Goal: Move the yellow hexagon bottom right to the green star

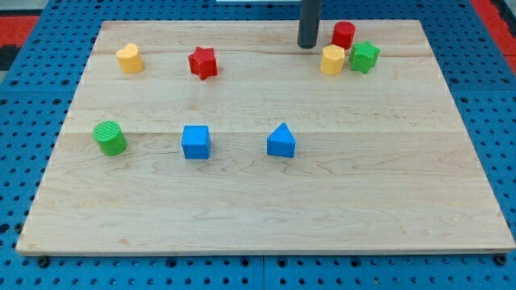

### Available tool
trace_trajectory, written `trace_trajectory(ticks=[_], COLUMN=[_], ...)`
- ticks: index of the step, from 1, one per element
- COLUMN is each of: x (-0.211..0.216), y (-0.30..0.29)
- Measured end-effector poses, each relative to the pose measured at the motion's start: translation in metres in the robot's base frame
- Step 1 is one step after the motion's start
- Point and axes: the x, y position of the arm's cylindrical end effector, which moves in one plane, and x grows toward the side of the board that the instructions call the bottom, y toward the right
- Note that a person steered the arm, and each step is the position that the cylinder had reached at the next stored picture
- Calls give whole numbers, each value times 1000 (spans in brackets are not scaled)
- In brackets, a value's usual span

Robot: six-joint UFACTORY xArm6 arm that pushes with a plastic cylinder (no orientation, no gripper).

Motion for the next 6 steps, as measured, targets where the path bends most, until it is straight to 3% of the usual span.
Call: trace_trajectory(ticks=[1, 4, 6], x=[4, 91, 100], y=[12, 47, 104])
